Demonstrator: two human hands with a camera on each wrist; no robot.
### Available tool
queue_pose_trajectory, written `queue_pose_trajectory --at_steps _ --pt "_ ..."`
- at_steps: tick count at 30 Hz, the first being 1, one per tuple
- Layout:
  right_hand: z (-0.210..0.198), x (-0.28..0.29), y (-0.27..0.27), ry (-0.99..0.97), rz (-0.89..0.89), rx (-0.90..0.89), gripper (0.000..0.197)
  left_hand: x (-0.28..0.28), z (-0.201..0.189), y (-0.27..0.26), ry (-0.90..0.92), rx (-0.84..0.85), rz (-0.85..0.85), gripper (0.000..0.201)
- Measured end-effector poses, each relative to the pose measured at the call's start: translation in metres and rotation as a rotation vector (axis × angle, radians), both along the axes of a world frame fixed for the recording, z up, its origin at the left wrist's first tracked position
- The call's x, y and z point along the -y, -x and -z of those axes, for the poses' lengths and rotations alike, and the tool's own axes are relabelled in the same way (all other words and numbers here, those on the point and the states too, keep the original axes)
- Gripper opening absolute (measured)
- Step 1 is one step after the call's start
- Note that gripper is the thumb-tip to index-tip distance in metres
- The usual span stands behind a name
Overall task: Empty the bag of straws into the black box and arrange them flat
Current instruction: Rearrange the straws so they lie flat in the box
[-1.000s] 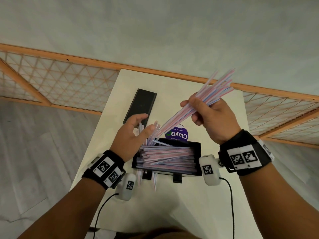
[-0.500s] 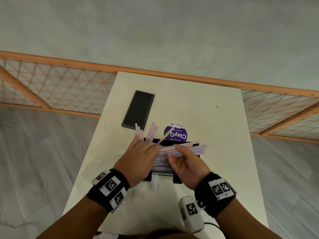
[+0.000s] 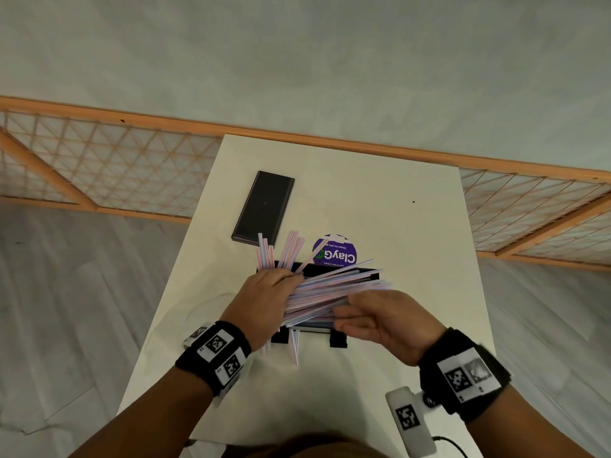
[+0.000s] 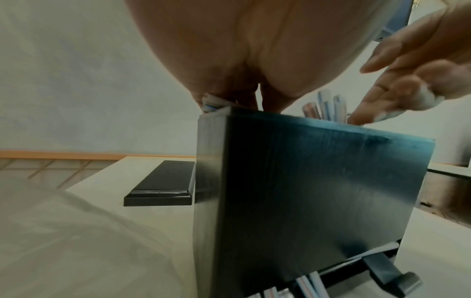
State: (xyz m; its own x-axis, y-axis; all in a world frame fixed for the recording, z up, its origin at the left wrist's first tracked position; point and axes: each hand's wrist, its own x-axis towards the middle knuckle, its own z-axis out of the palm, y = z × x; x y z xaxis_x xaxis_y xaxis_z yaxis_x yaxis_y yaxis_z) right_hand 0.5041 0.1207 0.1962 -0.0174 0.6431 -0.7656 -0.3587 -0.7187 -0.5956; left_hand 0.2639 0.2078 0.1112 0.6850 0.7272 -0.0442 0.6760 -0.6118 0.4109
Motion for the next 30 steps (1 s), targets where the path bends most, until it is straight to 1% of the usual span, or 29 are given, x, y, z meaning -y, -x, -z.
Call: queue_pose_trajectory --at_steps 2,4,6,7,9,10,11,13,14,16,18,21,23,26,28,30 --pt "-0.001 0.001 0.001 -0.02 -0.079 0.131 0.018 0.002 -0.003 -0.002 0.036 0.056 -0.029 0.054" --pt "-0.003 0.001 0.003 -0.059 -0.174 0.251 0.011 0.004 -0.007 -0.002 0.063 0.123 -0.07 0.052" --pt "-0.004 0.002 0.003 -0.154 -0.248 0.429 0.01 0.008 -0.011 -0.001 0.062 0.139 -0.07 0.056" --pt "-0.002 0.002 0.002 -0.228 -0.292 0.584 0.009 0.009 -0.012 0.0 0.058 0.117 -0.046 0.062" --pt "-0.001 0.001 -0.002 -0.41 -0.371 0.977 0.004 0.013 -0.011 0.002 0.034 0.053 0.009 0.07" --pt "0.0 -0.001 -0.005 -0.506 -0.408 1.132 0.011 0.014 -0.01 0.003 0.023 0.039 0.027 0.067" --pt "0.003 -0.003 -0.009 -0.575 -0.471 1.234 0.024 0.014 -0.008 0.003 0.013 0.044 0.033 0.061" --pt "0.011 -0.009 -0.017 -0.601 -0.65 1.296 0.051 0.013 -0.004 0.005 -0.008 0.069 0.031 0.047" --pt "0.015 -0.01 -0.02 -0.582 -0.744 1.302 0.06 0.012 -0.003 0.007 -0.025 0.072 0.032 0.044" --pt "0.025 -0.011 -0.02 -0.54 -0.887 1.325 0.069 0.009 -0.002 0.01 -0.053 0.064 0.046 0.042" --pt "0.033 -0.012 -0.014 -0.5 -0.971 1.372 0.066 0.007 -0.003 0.012 -0.045 0.075 0.048 0.044" --pt "0.041 -0.017 0.0 -0.468 -1.075 1.453 0.05 0.007 -0.003 0.011 0.038 0.114 0.011 0.048" --pt "0.043 -0.021 0.011 -0.475 -1.161 1.475 0.042 0.008 -0.004 0.007 0.086 0.132 -0.02 0.05" --pt "0.04 -0.029 0.022 -0.521 -1.215 1.425 0.036 0.008 -0.007 0.0 0.127 0.144 -0.039 0.056" --pt "0.036 -0.036 0.024 -0.569 -1.227 1.435 0.035 0.009 -0.009 -0.004 0.139 0.158 -0.052 0.059" --pt "0.033 -0.042 0.023 -0.614 -1.202 1.456 0.034 0.009 -0.009 -0.005 0.122 0.175 -0.077 0.058"
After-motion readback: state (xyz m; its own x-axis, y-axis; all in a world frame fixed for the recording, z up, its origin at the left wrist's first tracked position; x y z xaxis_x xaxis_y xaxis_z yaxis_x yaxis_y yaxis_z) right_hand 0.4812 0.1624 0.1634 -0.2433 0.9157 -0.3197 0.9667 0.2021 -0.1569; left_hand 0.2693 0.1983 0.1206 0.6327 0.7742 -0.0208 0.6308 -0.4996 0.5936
